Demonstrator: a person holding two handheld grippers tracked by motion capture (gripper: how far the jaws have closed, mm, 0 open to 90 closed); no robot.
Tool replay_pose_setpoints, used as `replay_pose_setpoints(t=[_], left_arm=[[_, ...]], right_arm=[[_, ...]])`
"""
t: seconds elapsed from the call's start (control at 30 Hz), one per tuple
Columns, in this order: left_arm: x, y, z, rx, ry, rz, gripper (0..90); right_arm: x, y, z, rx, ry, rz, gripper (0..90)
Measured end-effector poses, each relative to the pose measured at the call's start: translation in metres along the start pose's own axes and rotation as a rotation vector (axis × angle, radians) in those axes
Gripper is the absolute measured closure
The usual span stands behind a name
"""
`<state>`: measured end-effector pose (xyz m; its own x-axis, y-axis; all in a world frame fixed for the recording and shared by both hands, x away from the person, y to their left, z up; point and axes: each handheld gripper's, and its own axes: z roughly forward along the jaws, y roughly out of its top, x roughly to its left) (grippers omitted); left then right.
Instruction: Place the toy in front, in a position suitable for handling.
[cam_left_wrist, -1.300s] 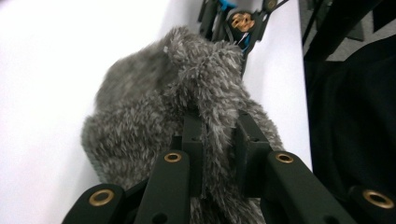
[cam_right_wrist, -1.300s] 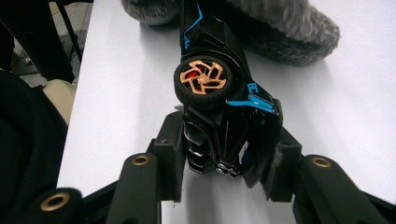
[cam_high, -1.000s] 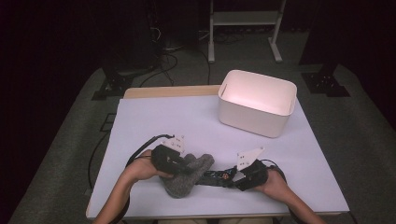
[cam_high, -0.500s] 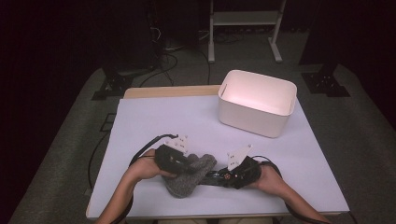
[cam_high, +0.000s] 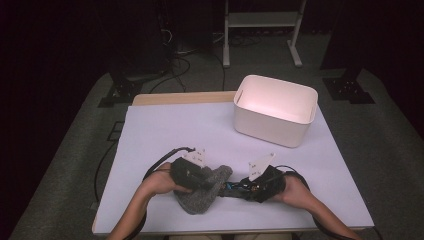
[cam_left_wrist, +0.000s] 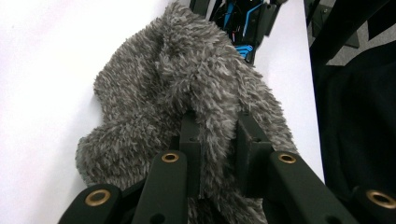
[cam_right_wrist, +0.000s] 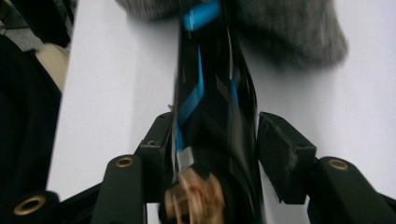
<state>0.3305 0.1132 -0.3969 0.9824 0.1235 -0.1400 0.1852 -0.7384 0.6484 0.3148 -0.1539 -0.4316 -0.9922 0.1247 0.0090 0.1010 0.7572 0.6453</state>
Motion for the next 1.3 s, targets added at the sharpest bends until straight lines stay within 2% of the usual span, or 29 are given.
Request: replay_pose_setpoints(t=[0.17, 0.23, 0.27, 0.4, 0.5, 0.6, 0.63, 0.67, 0.73, 0.83, 0.9, 0.93, 1.03, 1.13, 1.3], left_arm=[[0.001, -0.002, 0.001, -0.016, -0.007, -0.009, 75.7], [0.001, -0.005, 0.000, -0.027, -0.009, -0.018, 75.7], [0.002, -0.006, 0.000, -0.027, -0.007, -0.019, 75.7], [0.001, -0.012, 0.005, 0.025, 0.005, -0.010, 74.6], [0.001, -0.014, 0.010, 0.011, -0.003, -0.021, 74.3], [0.003, -0.012, 0.014, 0.001, -0.018, -0.022, 75.5], [0.004, -0.009, 0.015, 0.006, -0.022, -0.011, 75.6], [0.003, -0.008, 0.015, -0.005, -0.024, -0.017, 75.5], [0.001, -0.002, 0.017, 0.004, -0.024, 0.000, 75.5], [0.000, 0.001, 0.019, 0.011, -0.025, 0.013, 76.2], [0.001, 0.001, 0.017, -0.007, -0.010, -0.010, 76.8], [0.002, 0.000, 0.015, -0.026, -0.013, -0.032, 77.2], [0.002, 0.002, 0.006, -0.068, -0.002, -0.037, 78.0], [0.000, 0.008, -0.010, -0.108, 0.015, -0.033, 78.6], [-0.005, 0.027, -0.037, -0.152, 0.029, 0.013, 79.3]], right_arm=[[0.002, 0.019, 0.005, 0.004, -0.004, -0.043, 50.2], [0.002, 0.021, 0.007, 0.018, -0.018, -0.064, 53.8], [0.002, 0.020, 0.006, 0.015, -0.018, -0.059, 54.2], [0.003, 0.019, 0.005, 0.027, -0.026, -0.075, 55.1], [0.002, 0.016, 0.001, 0.034, -0.020, -0.071, 55.1], [0.003, 0.018, 0.001, 0.053, -0.020, -0.060, 54.4], [0.003, 0.019, 0.001, 0.063, -0.019, -0.062, 53.5], [0.002, 0.022, 0.003, 0.083, -0.012, -0.058, 51.4], [0.004, 0.026, 0.007, 0.100, -0.013, -0.067, 48.0], [0.006, 0.031, 0.011, 0.123, -0.032, -0.081, 54.5], [0.005, 0.032, 0.011, 0.130, -0.030, -0.092, 55.9], [0.004, 0.033, 0.010, 0.129, -0.037, -0.084, 56.1], [0.000, 0.035, 0.009, 0.100, -0.018, -0.054, 56.3], [-0.003, 0.039, 0.008, 0.046, -0.006, -0.042, 56.4], [-0.003, 0.054, 0.008, -0.048, 0.008, -0.040, 56.4]])
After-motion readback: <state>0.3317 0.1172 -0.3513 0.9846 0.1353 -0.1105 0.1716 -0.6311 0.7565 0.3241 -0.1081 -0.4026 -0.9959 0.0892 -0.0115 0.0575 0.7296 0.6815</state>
